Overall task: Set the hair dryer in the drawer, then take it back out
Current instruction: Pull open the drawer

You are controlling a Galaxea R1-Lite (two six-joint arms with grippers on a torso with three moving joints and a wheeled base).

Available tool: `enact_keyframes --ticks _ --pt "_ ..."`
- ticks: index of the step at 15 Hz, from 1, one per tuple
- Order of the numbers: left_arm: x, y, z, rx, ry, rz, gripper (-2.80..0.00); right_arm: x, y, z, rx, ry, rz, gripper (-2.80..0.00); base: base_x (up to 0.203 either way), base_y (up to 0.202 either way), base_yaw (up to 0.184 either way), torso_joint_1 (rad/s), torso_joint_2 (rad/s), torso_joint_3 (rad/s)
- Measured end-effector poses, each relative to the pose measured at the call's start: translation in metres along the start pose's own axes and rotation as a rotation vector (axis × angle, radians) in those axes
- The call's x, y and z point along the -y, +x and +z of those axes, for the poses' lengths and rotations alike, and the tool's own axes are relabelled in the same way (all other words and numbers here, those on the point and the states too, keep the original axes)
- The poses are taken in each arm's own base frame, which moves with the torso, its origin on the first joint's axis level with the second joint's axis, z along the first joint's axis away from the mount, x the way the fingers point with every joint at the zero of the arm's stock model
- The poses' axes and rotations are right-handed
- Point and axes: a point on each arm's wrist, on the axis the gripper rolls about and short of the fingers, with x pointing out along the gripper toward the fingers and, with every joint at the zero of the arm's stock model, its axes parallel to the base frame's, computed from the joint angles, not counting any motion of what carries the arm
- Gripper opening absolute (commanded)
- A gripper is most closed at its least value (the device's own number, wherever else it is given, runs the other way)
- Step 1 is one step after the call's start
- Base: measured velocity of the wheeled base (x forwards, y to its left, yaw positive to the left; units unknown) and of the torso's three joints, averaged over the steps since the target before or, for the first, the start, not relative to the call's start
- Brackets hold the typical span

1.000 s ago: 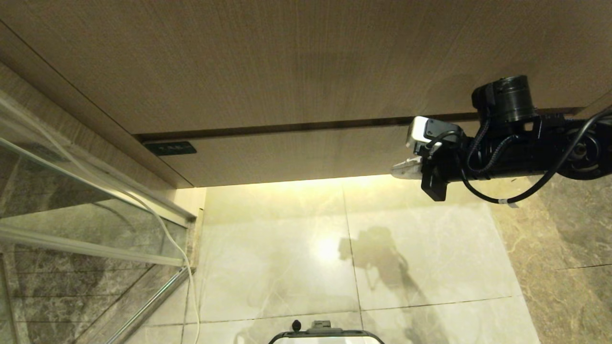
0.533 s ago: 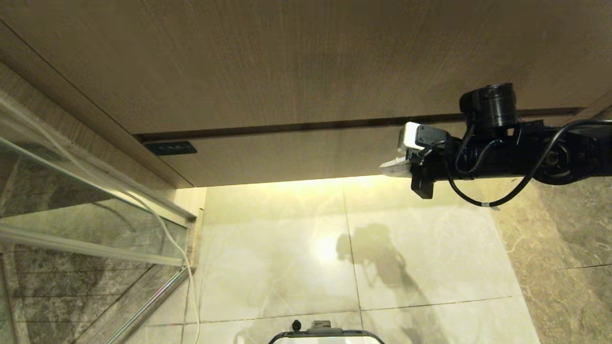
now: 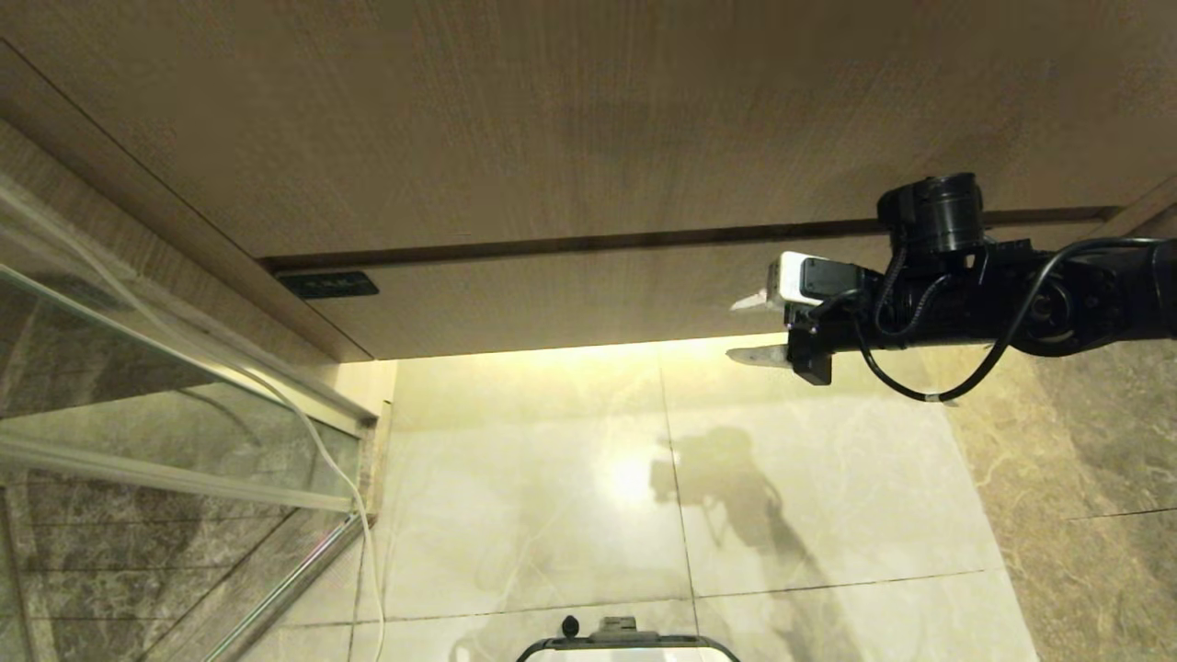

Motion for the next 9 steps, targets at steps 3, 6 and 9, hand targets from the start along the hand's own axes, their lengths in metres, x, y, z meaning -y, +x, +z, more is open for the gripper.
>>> enact_keyframes --ticks 3,6,9 --pt "0.0 0.0 0.0 0.0 0.0 0.0 -2.8 0.008 0.004 -0.002 -0.016 -0.016 -0.049 0.0 0.0 0.0 0.0 0.0 0.0 0.0" --pt "0.0 0.0 0.0 0.0 0.0 0.001 -2.8 0.013 0.004 -0.002 -0.064 -0.03 -0.109 0.0 0.0 0.0 0.0 0.0 0.0 0.0" --pt "0.0 0.0 0.0 0.0 0.0 -0.001 -2.8 0.014 0.001 0.0 -0.081 -0.037 -0.127 0.0 0.0 0.0 0.0 0.0 0.0 0.0"
